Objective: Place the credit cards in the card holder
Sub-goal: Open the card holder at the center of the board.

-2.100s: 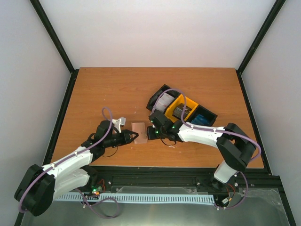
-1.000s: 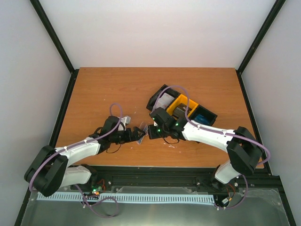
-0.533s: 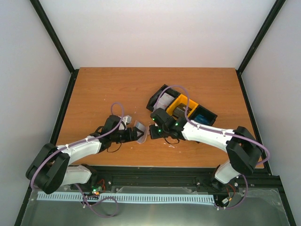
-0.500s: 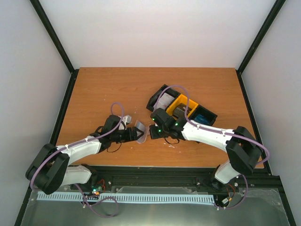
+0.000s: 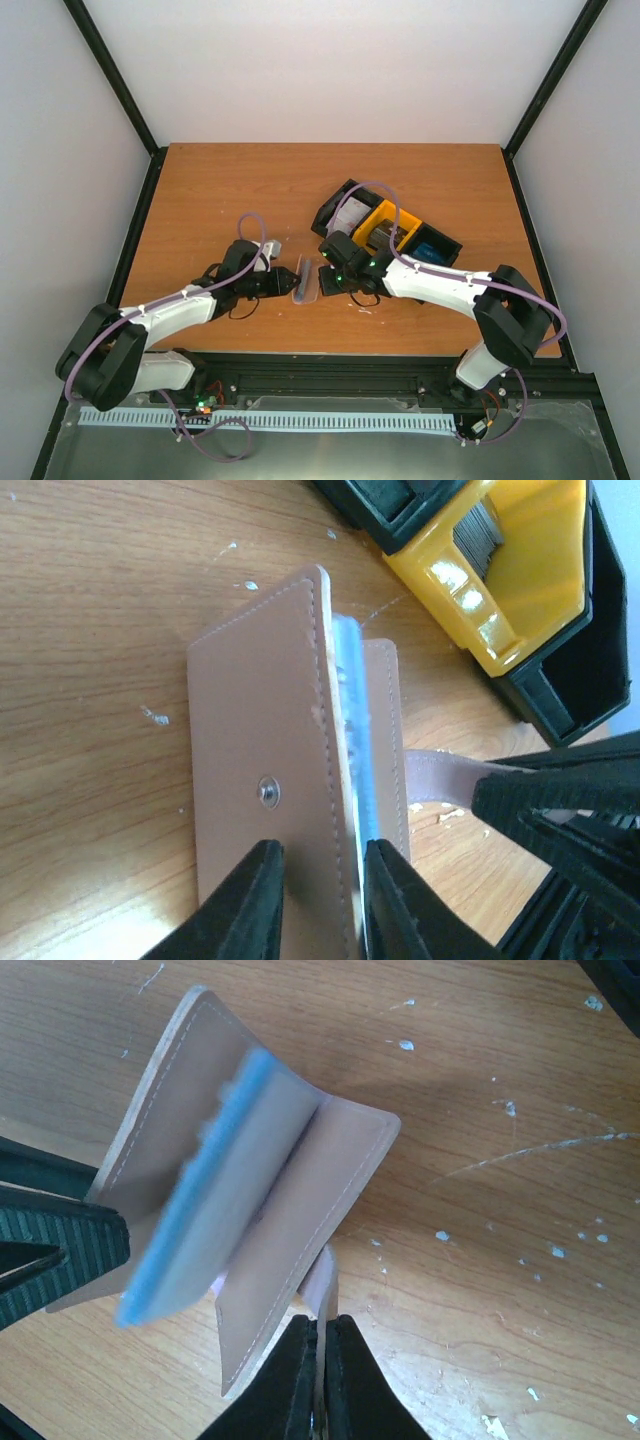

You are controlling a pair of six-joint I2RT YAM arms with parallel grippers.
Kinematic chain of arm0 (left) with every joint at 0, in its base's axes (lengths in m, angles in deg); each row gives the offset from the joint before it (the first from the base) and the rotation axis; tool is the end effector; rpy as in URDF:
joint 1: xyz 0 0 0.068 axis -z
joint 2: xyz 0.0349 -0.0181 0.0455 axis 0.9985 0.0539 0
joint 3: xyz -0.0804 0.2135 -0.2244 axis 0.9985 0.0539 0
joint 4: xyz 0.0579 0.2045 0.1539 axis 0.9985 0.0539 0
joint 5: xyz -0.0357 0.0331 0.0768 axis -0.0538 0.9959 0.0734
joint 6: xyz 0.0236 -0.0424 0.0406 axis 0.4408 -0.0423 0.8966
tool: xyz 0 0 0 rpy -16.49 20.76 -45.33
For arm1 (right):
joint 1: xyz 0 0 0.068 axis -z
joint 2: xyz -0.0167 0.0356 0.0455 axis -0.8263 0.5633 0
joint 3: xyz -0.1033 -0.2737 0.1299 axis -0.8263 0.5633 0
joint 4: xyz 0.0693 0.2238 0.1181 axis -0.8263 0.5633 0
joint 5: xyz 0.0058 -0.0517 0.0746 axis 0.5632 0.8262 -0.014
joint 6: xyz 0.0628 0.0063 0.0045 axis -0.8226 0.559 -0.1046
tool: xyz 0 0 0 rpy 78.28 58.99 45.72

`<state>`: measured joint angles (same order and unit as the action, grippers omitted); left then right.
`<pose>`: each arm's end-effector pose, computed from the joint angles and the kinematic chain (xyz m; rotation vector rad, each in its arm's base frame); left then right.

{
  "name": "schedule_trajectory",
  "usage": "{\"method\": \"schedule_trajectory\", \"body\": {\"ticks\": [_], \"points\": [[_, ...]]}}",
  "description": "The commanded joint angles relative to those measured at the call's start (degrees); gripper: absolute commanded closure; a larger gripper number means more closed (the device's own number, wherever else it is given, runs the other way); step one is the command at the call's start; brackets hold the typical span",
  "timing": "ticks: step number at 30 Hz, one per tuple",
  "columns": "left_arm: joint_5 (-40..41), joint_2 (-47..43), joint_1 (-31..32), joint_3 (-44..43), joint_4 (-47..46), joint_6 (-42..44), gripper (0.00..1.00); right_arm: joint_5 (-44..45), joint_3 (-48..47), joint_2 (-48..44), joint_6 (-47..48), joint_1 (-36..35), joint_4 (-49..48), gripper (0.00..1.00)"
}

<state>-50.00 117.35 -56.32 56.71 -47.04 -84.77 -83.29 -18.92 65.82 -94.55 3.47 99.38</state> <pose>0.1841 -0.1318 0.1995 0.0105 2.4802 -1.0812 0.2013 0.2589 0.2403 -0.3762 2.6429 0.5365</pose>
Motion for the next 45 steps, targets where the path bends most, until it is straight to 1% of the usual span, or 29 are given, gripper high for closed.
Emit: {"method": "schedule_trajectory", "body": {"ticks": [1,3,4,5,7,11,14,15,23,30,32,34,40,45], "points": [[1.5,1.4,-0.1,-2.7,1.2,2.7,0.80,1.1,0.6,0.3,0.6,0.3,-0.2,0.97],[1.5,2.3,-0.1,-3.0,1.4,3.2,0.85,1.4,0.6,0.2,0.6,0.4,-0.3,0.97],[1.5,2.6,-0.1,-3.1,1.4,3.2,0.85,1.3,0.6,0.1,0.6,0.4,-0.2,0.97],[1.5,3.0,-0.1,-3.2,1.6,3.2,0.84,1.1,0.6,0.2,0.8,0.4,-0.3,0.97],[1.7,3.6,-0.1,-3.7,2.2,3.4,0.73,0.0,0.8,-0.1,1.1,0.4,-1.2,0.97],[1.8,3.2,-0.1,-4.2,3.1,3.6,0.56,-1.9,1.1,-1.8,1.3,0.4,-3.5,0.97],[0.7,2.1,-0.1,-4.2,2.5,3.6,0.44,-1.9,-0.1,-2.1,1.4,0.4,-2.5,0.97],[0.2,1.9,-0.1,-4.2,2.2,3.6,0.42,-1.9,-0.4,-2.1,1.5,0.4,-2.1,0.97],[-1.2,3.9,-0.1,-5.5,1.8,4.2,0.34,-3.7,0.3,-4.1,1.9,0.4,-4.2,0.97],[-1.4,5.8,-0.1,-6.7,1.9,4.8,0.35,-3.5,0.4,-4.3,2.3,0.5,-4.6,0.97],[-0.9,6.0,-0.1,-6.9,2.0,4.7,0.38,-3.2,0.5,-3.8,2.2,0.5,-4.2,0.97],[-0.6,6.2,-0.1,-6.8,1.9,4.7,0.44,-2.2,0.5,-3.4,2.0,0.5,-3.4,0.97],[-0.8,7.0,-0.1,-6.7,1.5,4.7,0.54,0.0,1.2,-3.0,2.0,0.5,-2.3,0.97],[-2.3,8.0,-0.1,-7.0,0.7,4.5,0.57,1.1,2.0,-2.5,2.2,0.6,-2.1,0.97]]}}
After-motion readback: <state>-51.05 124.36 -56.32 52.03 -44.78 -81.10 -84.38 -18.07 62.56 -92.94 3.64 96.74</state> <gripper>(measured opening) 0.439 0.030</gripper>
